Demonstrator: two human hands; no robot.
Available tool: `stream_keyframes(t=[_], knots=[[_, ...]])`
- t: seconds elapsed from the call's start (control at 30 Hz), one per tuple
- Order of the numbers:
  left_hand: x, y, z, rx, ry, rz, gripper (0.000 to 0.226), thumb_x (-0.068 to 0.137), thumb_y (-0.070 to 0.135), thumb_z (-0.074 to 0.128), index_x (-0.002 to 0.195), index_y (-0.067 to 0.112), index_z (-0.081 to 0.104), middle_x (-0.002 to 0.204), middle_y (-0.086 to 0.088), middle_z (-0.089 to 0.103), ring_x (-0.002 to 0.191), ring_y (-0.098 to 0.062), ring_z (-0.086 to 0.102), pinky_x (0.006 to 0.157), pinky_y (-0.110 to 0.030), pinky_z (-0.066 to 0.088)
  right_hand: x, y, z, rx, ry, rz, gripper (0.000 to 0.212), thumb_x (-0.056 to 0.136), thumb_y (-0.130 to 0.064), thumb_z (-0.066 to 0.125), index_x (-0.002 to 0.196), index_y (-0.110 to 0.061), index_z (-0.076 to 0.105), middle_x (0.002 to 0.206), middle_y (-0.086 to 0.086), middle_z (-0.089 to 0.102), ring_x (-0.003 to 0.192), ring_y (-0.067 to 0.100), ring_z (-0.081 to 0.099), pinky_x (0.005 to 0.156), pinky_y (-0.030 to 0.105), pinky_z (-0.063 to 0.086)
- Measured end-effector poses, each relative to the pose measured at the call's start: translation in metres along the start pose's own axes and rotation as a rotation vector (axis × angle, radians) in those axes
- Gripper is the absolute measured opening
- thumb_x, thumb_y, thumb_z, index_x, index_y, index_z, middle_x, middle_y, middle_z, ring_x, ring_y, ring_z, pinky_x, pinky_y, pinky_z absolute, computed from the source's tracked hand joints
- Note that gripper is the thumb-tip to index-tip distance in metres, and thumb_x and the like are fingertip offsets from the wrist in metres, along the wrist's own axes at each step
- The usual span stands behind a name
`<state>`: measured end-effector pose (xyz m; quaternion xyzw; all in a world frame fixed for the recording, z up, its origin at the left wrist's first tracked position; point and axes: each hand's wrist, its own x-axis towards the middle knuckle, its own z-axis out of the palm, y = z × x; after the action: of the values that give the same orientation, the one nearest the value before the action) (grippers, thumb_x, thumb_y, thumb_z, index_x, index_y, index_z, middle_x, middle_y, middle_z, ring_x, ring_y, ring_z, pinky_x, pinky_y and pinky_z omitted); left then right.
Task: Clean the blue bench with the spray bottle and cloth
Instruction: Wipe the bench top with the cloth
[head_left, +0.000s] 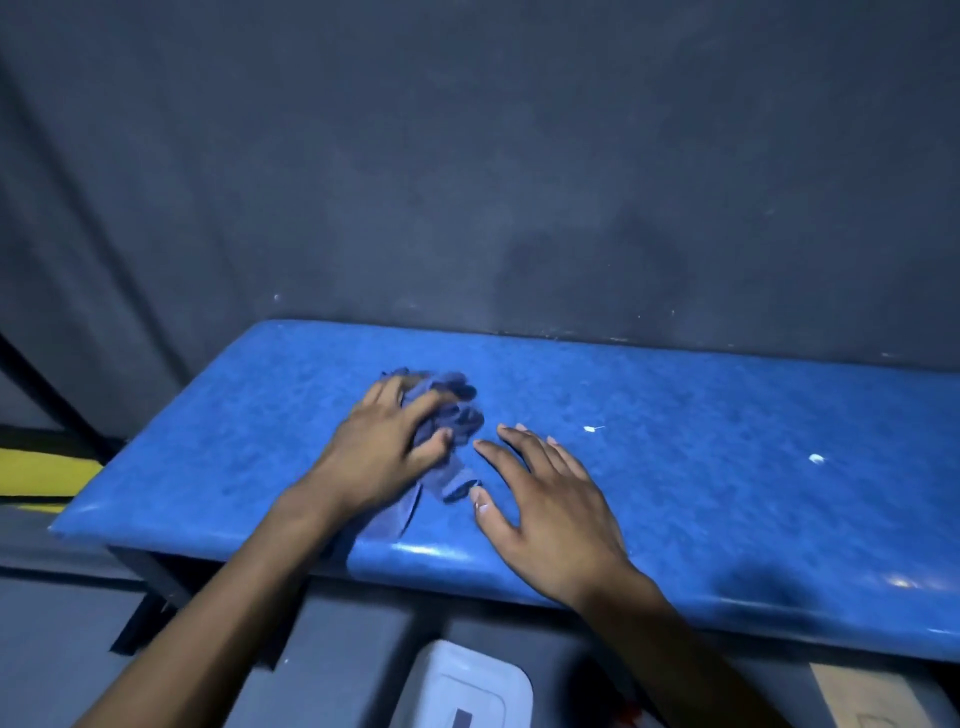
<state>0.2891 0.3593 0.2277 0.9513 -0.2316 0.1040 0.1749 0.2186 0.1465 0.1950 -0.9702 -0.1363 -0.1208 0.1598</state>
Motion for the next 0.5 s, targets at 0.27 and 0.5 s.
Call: stream_keyframes(t=[0.27,0.5], knots=[[0.021,-0.065,-0.012,0.038,0.113,-0.343,0.048,0.101,0.045,0.053,0.144,0.023,0.058,0.146,-0.028,0.049,0.136,-0.047,0.044,0.115,-0.051,0.037,0.000,-0.001,0.003,0.027,0.026,0.014,0.059,0.094,-0.057,0.034,0.147,-0.034,0.044,0.160,-0.005,0.038,0.151,0.011,0.025,0.126,0.036,0.015],[0.019,0.011,0.011,0.006,-0.010,-0.092,0.049,0.096,0.054,0.050,0.142,0.036,0.055,0.145,-0.009,0.052,0.135,-0.033,0.046,0.112,-0.043,0.040,-0.001,0.002,0.001,0.019,0.015,-0.013,0.060,0.094,-0.056,0.033,0.148,-0.031,0.043,0.161,-0.005,0.037,0.151,0.011,0.025,0.127,0.034,0.014]])
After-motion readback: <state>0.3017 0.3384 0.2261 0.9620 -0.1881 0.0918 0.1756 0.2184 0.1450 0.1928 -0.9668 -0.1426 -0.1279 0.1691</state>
